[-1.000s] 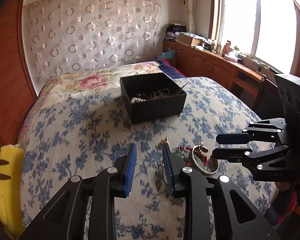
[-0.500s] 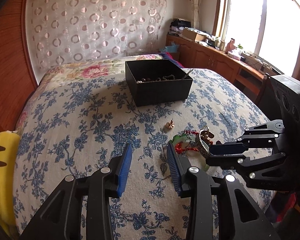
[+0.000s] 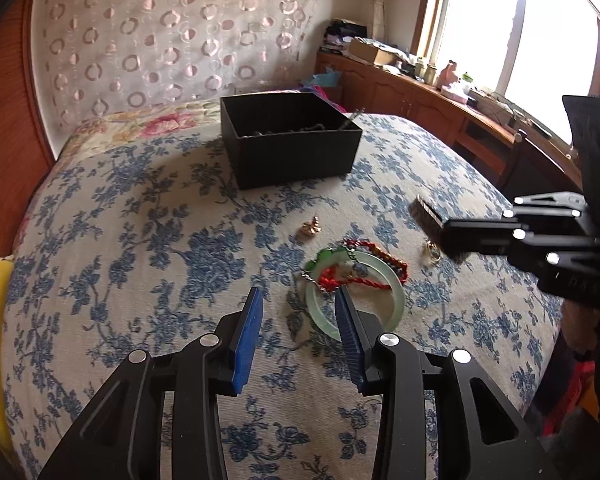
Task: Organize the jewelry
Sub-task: 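Grasp and lift the jade bangle with the left tool while the right tool closes on the silver bangle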
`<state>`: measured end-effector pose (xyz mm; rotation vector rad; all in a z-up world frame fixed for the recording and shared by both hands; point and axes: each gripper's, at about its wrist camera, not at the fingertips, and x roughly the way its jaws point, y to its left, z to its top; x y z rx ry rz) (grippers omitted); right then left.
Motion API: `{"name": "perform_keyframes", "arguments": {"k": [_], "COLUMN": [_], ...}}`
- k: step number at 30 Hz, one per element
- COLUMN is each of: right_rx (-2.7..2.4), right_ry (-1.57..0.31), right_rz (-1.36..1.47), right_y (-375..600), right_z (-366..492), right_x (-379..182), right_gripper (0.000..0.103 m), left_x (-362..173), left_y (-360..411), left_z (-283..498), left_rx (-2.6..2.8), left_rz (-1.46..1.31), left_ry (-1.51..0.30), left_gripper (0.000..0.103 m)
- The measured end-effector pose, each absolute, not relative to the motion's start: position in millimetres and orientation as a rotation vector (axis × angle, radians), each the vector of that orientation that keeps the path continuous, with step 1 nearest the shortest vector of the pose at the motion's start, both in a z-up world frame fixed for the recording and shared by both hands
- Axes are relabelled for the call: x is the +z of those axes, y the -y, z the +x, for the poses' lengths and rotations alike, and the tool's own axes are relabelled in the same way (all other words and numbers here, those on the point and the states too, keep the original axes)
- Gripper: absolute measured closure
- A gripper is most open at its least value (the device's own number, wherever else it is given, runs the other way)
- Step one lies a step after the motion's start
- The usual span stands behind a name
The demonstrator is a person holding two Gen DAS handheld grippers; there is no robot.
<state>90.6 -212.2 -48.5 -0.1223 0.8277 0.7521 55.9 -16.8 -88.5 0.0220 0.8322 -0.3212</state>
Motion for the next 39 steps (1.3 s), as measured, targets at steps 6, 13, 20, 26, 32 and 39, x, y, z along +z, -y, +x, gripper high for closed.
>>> {"name": "perform_keyframes", "arguments": {"k": [6,13,20,26,32,39], "right_rx": [0.772,0.718,0.672,0.664,0.658,0.652], "right_ry": [-0.814,-0.811,-0.805,-0.805,-0.811,-0.826], "right_rz": [-0.040,-0.047,-0.058,-0.053,-0.052,-0.050], "right_y": [229,241,251,255,257,257], "right_z": [99,106,110,108,108,109], "right_x": [-38,-40,-44,-44,-47,-54], "right_gripper": [0.099,0.099,0.099,0.099,0.099,0.099], "left_x": [-93,-99,-111,-115,-113,-99], "left_y": [28,45,66,83,79,71], "left_z": [57,60,66,71,70,63], "left_rx": [-0.343,-0.375,-0.377,-0.346,-0.332,-0.367], "left_rz": [0.034,0.050,0.121,0.193,0.180,0.150], "left_ry": [-0.845,-0.875,-0.916,-0.909,-0.898,-0.849], "left_gripper": [0.060,0.043,0.032,0.027,0.034,0.035]}}
